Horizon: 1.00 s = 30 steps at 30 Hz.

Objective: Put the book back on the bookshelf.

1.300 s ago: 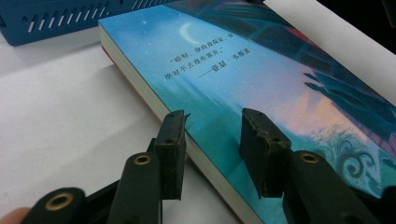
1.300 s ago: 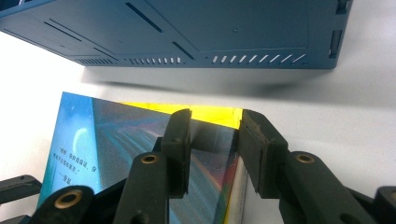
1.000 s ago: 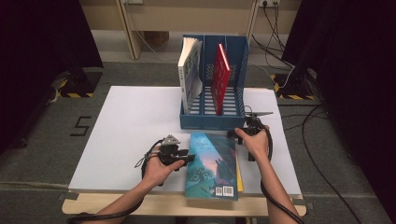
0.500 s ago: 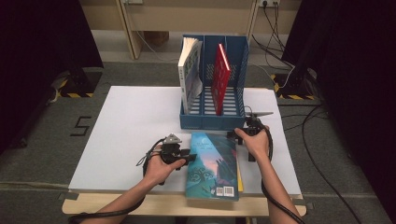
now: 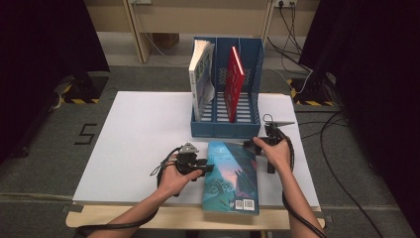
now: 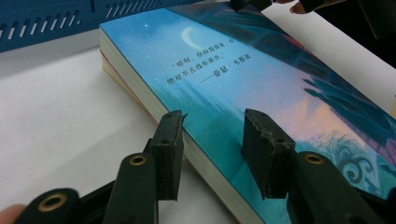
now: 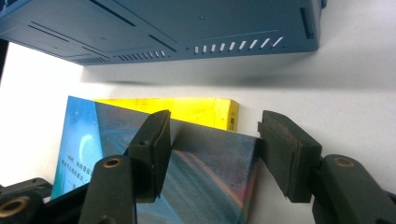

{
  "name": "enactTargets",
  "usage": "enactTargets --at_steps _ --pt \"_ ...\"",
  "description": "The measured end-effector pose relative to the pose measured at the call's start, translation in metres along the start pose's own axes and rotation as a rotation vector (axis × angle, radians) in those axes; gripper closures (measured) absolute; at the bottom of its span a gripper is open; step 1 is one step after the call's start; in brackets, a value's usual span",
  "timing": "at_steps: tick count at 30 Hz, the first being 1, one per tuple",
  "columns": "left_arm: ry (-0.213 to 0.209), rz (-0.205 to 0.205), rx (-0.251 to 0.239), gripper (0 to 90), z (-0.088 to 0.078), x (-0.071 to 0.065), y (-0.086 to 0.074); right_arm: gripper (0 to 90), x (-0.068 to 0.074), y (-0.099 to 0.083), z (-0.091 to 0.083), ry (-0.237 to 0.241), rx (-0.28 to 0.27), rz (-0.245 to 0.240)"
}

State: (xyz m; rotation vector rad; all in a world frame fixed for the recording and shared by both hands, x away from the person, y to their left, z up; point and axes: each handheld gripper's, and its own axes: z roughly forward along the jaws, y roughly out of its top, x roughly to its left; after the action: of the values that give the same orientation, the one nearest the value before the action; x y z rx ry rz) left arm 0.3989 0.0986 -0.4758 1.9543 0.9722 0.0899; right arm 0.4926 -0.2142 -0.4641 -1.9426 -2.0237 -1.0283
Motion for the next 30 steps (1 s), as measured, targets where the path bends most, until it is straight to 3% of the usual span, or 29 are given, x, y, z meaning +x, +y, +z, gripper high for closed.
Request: enactTargets --at_steps 8,11,15,20,24,30 --pt "0.002 0.001 -0.010 58.0 0.000 0.000 -0.002 41.7 -0.003 -0.001 0.005 0.045 0.030 0.058" --pt "0.005 0.001 -0.010 58.0 0.000 -0.001 -0.002 43.1 0.001 -0.001 0.004 0.023 0.021 0.072" --pt "0.012 0.005 0.000 57.9 -0.001 -0.002 -0.002 48.8 0.012 0.000 -0.002 -0.041 0.010 0.048" --pt "0.018 0.007 -0.007 58.0 -0.001 -0.002 -0.003 51.8 0.019 0.000 -0.009 -0.067 -0.010 0.039" --pt "0.019 0.007 -0.011 58.2 -0.002 -0.002 -0.004 52.3 0.019 -0.001 -0.012 -0.057 -0.020 0.035" --pt "0.024 0.016 -0.014 58.9 -0.002 -0.004 -0.005 50.7 0.009 -0.004 -0.009 -0.019 0.011 0.063"
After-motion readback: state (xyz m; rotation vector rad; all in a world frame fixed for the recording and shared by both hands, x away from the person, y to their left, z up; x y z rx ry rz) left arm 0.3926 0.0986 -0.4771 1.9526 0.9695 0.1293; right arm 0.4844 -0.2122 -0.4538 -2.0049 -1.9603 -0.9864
